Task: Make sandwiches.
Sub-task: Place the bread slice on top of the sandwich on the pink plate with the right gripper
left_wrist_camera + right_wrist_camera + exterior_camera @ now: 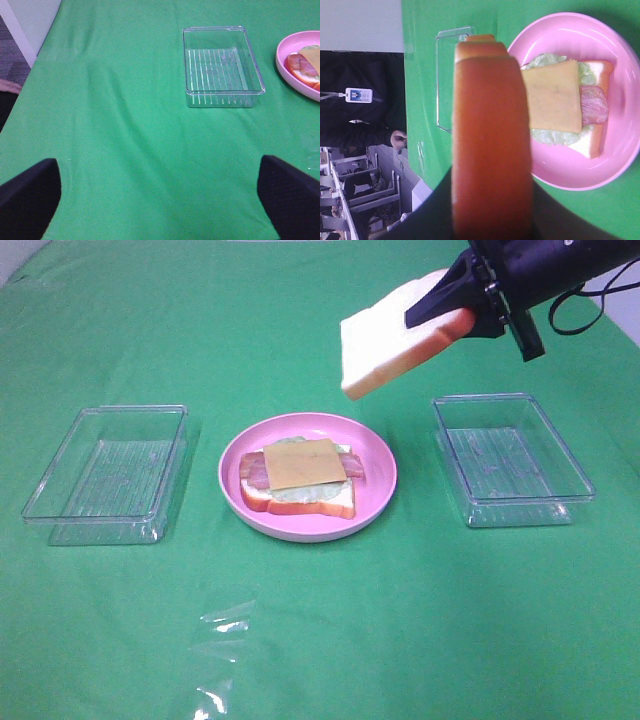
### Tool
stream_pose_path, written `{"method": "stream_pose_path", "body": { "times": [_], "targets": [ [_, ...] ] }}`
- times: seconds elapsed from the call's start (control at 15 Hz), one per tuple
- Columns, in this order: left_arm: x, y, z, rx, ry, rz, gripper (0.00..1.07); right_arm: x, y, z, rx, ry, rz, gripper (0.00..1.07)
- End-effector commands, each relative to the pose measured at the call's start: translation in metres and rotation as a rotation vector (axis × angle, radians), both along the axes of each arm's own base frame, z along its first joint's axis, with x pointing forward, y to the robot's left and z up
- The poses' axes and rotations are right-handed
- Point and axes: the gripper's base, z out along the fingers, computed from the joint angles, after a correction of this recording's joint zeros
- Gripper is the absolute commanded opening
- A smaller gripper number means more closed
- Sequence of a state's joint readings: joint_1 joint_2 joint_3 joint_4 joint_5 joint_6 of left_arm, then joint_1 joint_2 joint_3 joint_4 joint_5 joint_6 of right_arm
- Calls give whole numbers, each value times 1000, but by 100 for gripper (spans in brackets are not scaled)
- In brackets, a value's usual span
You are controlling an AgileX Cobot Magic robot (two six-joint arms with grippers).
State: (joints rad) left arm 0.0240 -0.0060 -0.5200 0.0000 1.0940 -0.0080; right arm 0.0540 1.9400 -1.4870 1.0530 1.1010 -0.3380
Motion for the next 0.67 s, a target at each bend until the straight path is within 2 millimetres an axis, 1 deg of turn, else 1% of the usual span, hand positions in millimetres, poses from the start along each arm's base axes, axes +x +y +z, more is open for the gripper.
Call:
{"method": "stream_pose_path", "body": {
  "times": [0.07, 0.13, 0.2, 0.33, 0.4, 0.47, 0.53, 0.67],
  "targets": [
    [-2, 0, 0, 1, -31, 0, 101, -7, 24, -7, -8, -43, 56, 0],
    [-2, 0, 0, 1, -31, 0, 101, -7, 28, -9, -6, -39, 62, 0],
    [-2, 0, 0, 1, -31, 0, 101, -6, 37, -15, -9, -39, 57, 0],
    [-2, 0, 0, 1, -31, 0, 101, -4, 55, -29, 8, -11, 58, 0],
    [-2, 0, 0, 1, -31, 0, 101, -1, 74, -47, 17, 3, 48, 0],
    [-2, 0, 0, 1, -31, 0, 101, -1, 81, -54, 23, 16, 40, 0],
    [-2, 0, 0, 1, -31, 0, 101, -1, 81, -54, 23, 16, 40, 0],
    [-2, 0, 0, 1, -31, 0, 101, 0, 99, -76, 36, 66, 27, 0]
  ]
}}
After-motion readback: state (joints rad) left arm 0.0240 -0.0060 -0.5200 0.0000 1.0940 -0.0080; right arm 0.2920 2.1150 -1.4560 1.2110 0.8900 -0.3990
